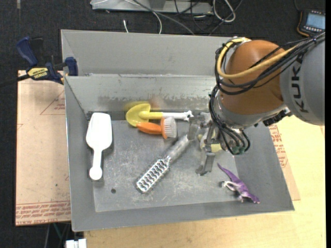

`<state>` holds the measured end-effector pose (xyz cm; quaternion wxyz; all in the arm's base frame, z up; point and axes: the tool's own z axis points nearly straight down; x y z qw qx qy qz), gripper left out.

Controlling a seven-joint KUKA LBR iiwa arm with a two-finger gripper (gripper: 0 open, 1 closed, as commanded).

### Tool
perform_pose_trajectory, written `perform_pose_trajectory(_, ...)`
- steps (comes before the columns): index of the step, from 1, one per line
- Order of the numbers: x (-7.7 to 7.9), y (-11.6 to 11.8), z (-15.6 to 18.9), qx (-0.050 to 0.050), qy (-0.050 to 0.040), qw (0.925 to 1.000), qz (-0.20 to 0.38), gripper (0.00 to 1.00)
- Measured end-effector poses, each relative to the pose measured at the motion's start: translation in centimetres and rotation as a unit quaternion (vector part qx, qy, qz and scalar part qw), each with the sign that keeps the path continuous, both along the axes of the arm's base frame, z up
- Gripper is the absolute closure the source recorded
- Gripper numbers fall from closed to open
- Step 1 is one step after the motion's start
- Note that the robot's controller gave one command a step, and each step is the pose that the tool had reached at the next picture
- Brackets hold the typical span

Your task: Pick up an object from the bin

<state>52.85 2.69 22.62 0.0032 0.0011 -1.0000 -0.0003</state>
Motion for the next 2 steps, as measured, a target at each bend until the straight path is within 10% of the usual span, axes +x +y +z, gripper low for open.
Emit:
perform_pose_trajectory(1,0.1,0.0,0.3,0.000,-0.0034,1.0000,-0.001,0.00)
perform_pose_trajectory(2,-1.3,8.9,-13.0,0.001,-0.0051,0.9944,0.106,0.00)
